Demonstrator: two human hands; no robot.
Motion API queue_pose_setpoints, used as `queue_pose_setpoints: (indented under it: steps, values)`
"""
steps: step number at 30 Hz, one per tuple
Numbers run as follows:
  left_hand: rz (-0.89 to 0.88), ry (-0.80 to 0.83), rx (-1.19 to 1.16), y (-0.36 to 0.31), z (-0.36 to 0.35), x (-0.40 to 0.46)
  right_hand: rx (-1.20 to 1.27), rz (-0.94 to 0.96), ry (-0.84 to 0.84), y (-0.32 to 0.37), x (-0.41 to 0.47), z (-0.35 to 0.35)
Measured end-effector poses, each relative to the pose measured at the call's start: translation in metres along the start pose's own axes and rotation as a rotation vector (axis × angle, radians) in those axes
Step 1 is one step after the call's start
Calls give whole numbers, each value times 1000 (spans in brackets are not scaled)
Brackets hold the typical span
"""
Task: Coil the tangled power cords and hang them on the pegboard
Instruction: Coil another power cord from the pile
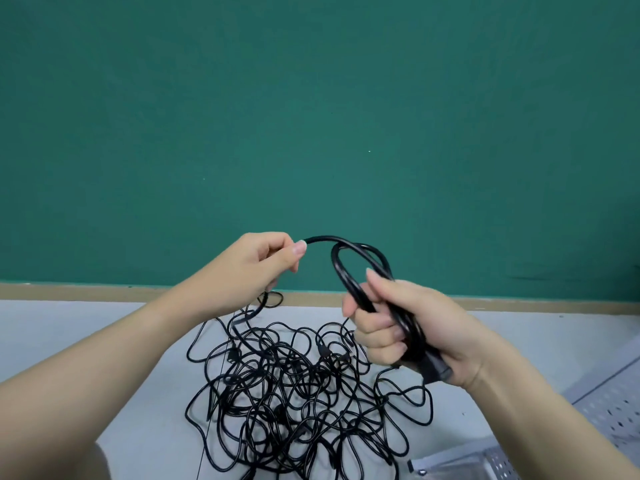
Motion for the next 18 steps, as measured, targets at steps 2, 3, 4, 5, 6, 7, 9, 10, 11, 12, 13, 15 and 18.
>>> queue_pose_setpoints:
  steps: [2,3,4,5,6,7,9,10,11,12,13,15,18]
  values:
    - [41,16,24,8,-6,2,113,86,-72,12,0,7]
    - [55,20,47,12,-8,3,154,136,-132,18,0,12]
    - [65,16,85,14,-10,4,179,183,-207,23,0,19]
    - [69,10,127,15,-12,3,187,224,-281,27,-1,27]
    - [66,9,162,14,-15,3,181,256,-344,30,-2,33]
    - [59,16,184,10,-19,2,162,280,-396,31,-2,39]
    - [46,63,201,2,-31,-2,71,307,-486,30,-2,50]
    - [41,102,192,-1,-38,-4,5,317,-528,30,-2,55]
    - [44,152,165,-3,-46,-6,-66,325,-562,29,-2,59]
    - [57,207,124,-4,-54,-9,-130,328,-583,29,-2,60]
    - [72,258,79,-4,-62,-12,-183,327,-591,28,-2,61]
    - [91,340,15,-7,-75,-17,-275,316,-582,25,-1,58]
    - [77,409,-18,-14,-87,-23,-369,296,-540,18,4,51]
Point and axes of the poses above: each hand's wrist, its own x-axis towards the middle knuckle, its own z-axis out of the back of the hand, y = z × x, the point moved 9 cm from there along x, towards the middle knuckle, and after that the axes turned 7 degrees about z, right-handed, at the moved point
